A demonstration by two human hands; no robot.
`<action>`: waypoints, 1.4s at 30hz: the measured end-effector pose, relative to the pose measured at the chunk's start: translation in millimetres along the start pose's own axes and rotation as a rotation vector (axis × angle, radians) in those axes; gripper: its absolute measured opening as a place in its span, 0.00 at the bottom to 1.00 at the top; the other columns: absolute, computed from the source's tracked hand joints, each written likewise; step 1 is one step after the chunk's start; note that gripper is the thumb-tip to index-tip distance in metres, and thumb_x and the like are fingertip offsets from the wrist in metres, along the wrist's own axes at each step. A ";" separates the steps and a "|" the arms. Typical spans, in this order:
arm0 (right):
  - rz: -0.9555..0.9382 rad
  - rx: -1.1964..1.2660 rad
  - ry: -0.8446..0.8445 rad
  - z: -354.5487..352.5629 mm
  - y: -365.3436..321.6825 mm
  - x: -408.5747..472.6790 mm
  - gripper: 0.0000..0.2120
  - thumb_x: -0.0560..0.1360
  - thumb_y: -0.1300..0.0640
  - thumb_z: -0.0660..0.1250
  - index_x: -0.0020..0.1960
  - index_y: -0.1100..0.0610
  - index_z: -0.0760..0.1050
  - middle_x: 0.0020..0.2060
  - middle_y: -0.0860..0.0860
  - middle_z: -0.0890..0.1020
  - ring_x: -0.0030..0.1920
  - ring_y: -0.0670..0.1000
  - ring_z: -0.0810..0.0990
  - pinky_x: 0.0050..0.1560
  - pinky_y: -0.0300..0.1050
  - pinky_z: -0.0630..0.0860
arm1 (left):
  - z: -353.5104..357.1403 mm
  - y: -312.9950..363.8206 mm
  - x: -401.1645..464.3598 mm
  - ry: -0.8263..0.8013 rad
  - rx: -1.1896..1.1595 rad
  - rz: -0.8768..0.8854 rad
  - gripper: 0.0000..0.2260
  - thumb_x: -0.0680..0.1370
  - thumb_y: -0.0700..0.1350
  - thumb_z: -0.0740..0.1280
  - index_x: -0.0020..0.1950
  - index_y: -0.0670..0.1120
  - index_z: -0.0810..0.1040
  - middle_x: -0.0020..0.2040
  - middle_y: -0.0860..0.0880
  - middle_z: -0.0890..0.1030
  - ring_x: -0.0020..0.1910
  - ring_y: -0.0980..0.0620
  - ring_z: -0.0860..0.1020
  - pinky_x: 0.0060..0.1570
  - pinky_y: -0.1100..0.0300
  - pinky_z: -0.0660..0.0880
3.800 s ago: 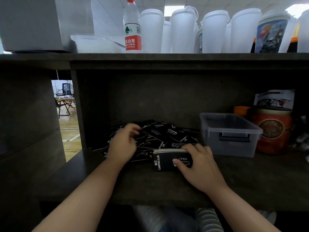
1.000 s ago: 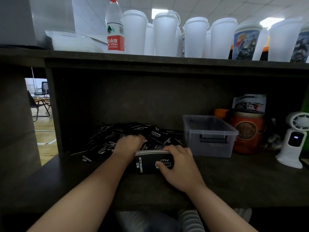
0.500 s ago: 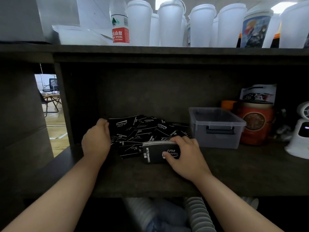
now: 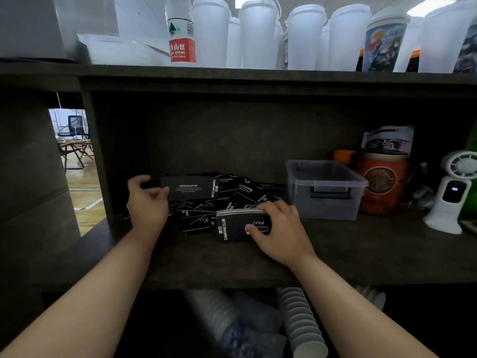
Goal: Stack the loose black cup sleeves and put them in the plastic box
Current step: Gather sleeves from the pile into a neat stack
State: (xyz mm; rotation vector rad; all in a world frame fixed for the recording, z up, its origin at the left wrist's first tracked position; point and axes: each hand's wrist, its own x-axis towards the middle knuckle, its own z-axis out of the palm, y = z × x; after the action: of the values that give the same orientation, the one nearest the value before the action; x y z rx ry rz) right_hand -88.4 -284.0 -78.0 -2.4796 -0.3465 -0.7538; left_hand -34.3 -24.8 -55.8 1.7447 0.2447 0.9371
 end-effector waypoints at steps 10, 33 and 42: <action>0.030 0.067 -0.015 -3.3 -2.1 -1.8 0.39 0.73 0.43 0.69 0.77 0.42 0.52 0.77 0.45 0.49 0.76 0.53 0.52 0.69 0.53 0.66 | 6.6 35.1 -63.0 -0.740 0.150 -0.023 0.25 0.81 0.63 0.45 0.51 0.54 0.80 0.49 0.58 0.79 0.51 0.60 0.75 0.56 0.60 0.64; -0.077 0.094 0.024 9.2 -59.6 -17.4 0.19 0.73 0.49 0.70 0.62 0.52 0.73 0.56 0.49 0.74 0.57 0.50 0.69 0.57 0.43 0.71 | -0.1 41.1 -79.2 -0.393 0.523 0.569 0.22 0.82 0.57 0.49 0.39 0.50 0.77 0.38 0.52 0.77 0.44 0.52 0.74 0.42 0.53 0.74; -0.088 0.284 -0.264 47.4 -118.8 -4.5 0.16 0.80 0.55 0.59 0.67 0.56 0.69 0.60 0.55 0.72 0.62 0.55 0.69 0.62 0.44 0.66 | -61.9 9.3 -40.2 -0.392 0.733 0.544 0.21 0.82 0.57 0.51 0.39 0.52 0.79 0.36 0.51 0.79 0.38 0.50 0.77 0.36 0.57 0.66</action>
State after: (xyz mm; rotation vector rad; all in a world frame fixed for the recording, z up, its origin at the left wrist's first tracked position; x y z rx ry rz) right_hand -116.1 -159.7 -66.1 -2.3037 -0.6175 -0.3775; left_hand -106.5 -7.5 -60.3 2.7174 -0.1866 0.9094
